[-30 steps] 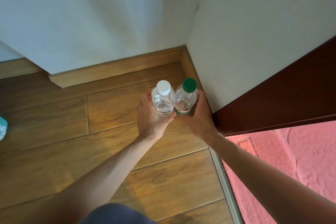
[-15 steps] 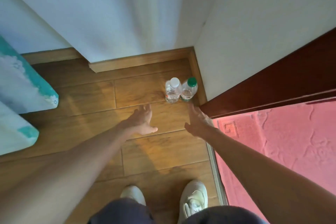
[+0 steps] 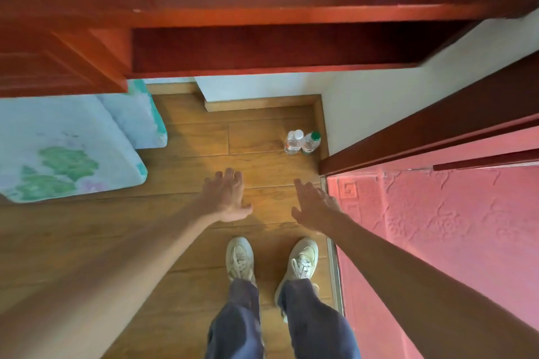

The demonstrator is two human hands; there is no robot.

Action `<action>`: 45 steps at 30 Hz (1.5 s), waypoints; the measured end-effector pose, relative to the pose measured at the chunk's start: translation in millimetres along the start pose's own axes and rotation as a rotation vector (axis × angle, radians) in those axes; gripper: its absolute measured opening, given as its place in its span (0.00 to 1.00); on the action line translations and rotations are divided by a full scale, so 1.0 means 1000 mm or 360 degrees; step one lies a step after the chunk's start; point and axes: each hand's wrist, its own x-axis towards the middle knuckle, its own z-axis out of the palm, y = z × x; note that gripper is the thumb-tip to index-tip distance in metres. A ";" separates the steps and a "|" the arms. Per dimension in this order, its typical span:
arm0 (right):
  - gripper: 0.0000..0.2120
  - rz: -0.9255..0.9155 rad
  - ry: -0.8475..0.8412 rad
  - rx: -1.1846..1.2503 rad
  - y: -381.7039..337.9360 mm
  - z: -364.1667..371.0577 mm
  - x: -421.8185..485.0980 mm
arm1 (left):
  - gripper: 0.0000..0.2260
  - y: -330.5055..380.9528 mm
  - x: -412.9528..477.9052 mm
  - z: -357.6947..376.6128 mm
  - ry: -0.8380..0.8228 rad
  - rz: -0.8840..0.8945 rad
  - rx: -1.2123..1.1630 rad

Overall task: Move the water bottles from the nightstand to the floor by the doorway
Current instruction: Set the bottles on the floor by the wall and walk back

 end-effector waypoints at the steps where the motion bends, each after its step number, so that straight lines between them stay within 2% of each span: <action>1: 0.32 -0.0013 0.0012 -0.0013 -0.008 -0.011 -0.015 | 0.32 -0.001 -0.016 -0.013 0.0027 -0.0003 0.0014; 6: 0.31 -0.0035 0.0095 -0.0064 -0.050 -0.067 -0.079 | 0.29 -0.007 -0.087 -0.066 0.0130 -0.0068 -0.0136; 10: 0.33 -0.0088 0.0166 -0.0102 -0.085 -0.108 -0.126 | 0.30 -0.013 -0.140 -0.100 0.0207 -0.0119 -0.0216; 15: 0.32 -0.0246 0.0422 -0.0165 -0.126 -0.145 -0.171 | 0.31 -0.023 -0.195 -0.136 0.0397 -0.0174 -0.0232; 21: 0.27 -0.0395 0.0589 -0.0205 -0.155 -0.176 -0.198 | 0.30 -0.028 -0.245 -0.152 0.0553 -0.0350 -0.0330; 29: 0.30 -0.0614 0.0572 -0.0422 -0.171 -0.204 -0.216 | 0.27 -0.024 -0.294 -0.169 0.0826 -0.0529 -0.0313; 36: 0.31 -0.0911 0.0573 -0.0568 -0.194 -0.227 -0.225 | 0.26 -0.028 -0.330 -0.176 0.0906 -0.0818 -0.0307; 45: 0.33 -0.1357 0.0577 -0.0831 -0.278 -0.239 -0.243 | 0.28 -0.042 -0.402 -0.167 0.1146 -0.1214 -0.0451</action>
